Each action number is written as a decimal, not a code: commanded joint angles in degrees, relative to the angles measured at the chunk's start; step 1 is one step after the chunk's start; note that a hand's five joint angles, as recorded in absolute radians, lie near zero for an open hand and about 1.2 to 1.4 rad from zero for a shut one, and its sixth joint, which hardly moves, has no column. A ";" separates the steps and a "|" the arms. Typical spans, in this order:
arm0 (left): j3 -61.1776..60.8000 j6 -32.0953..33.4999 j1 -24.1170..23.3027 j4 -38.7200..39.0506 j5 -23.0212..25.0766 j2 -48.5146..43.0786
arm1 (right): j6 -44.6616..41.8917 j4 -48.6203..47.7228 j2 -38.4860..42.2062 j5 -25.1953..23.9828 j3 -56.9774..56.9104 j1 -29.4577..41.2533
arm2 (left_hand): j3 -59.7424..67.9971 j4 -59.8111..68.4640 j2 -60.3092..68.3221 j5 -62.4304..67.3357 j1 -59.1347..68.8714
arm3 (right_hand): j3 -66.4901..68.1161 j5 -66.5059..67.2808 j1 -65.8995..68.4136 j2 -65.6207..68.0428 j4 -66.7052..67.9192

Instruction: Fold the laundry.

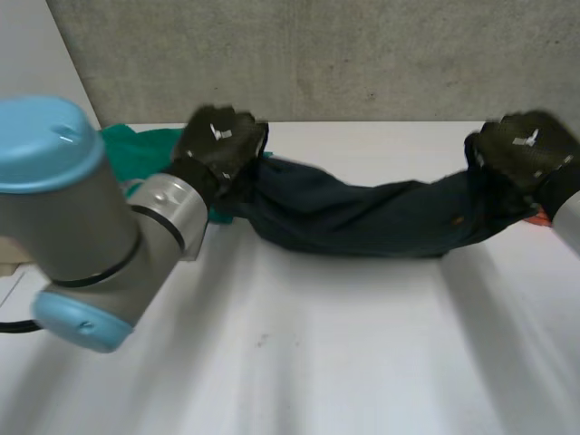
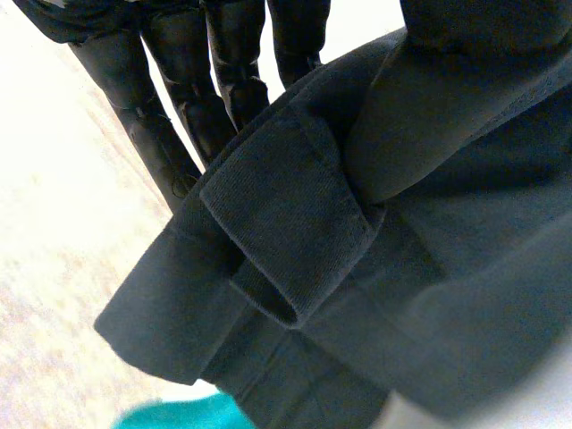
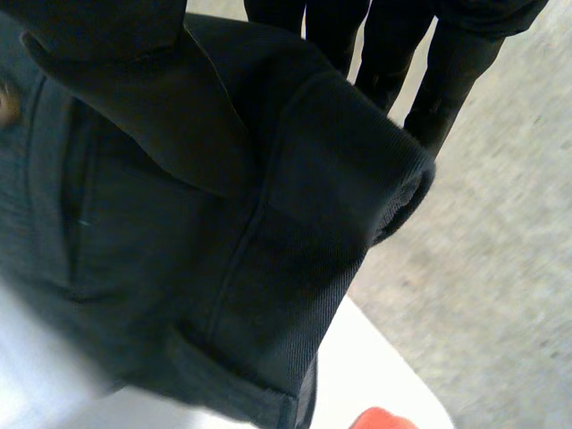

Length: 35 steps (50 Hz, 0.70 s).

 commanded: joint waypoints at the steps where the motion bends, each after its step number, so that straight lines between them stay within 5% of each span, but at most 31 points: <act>1: 0.69 -1.87 -0.34 -4.92 -0.36 2.65 | 0.03 9.67 -0.93 -1.51 -7.08 -0.46 | 12.22 11.41 11.60 13.46 15.80 | 12.37 12.34 15.29 12.78 12.45; 10: 9.82 -0.47 1.42 -4.85 -0.18 -13.43 | 1.08 7.75 21.57 0.16 -19.47 1.64 | 11.41 10.60 10.79 12.64 14.99 | 12.37 12.34 15.29 12.78 12.45; 13: 14.99 1.20 3.34 -3.27 -0.10 -19.74 | 2.31 4.94 29.39 3.23 -24.13 4.36 | -1.64 -2.45 -2.26 -0.41 1.94 | 12.37 12.34 15.29 12.78 12.45; 15: 17.03 1.99 3.53 -2.56 -0.27 -21.96 | 2.75 3.71 32.38 5.51 -25.80 5.95 | -24.79 -25.60 -25.41 -23.55 -21.21 | -18.33 -18.36 -15.41 -17.93 -18.26; 16: 17.73 2.43 3.62 -2.30 -0.36 -22.40 | 2.75 3.01 33.79 7.96 -26.68 7.17 | -40.59 -41.40 -41.20 -39.35 -37.00 | -54.65 -54.68 -51.74 -54.25 -54.58; 17: 18.26 3.13 3.53 -2.03 -0.36 -22.49 | 2.84 2.91 33.80 8.94 -26.69 7.62 | -57.78 -58.59 -58.40 -56.54 -54.20 | -57.63 -57.66 -54.71 -57.22 -57.55; 25: 7.48 3.49 1.69 -1.94 -1.85 -11.97 | 2.40 3.09 27.04 7.64 -20.72 6.40 | -55.38 -56.19 -56.00 -54.15 -51.80 | -57.63 -57.66 -54.71 -57.22 -57.55; 35: -13.00 3.49 -4.36 -1.68 -3.08 -2.28 | -10.95 5.02 20.09 -3.62 -12.02 -3.97 | -42.45 -43.27 -43.07 -41.22 -38.87 | -45.11 -45.14 -42.19 -44.70 -45.03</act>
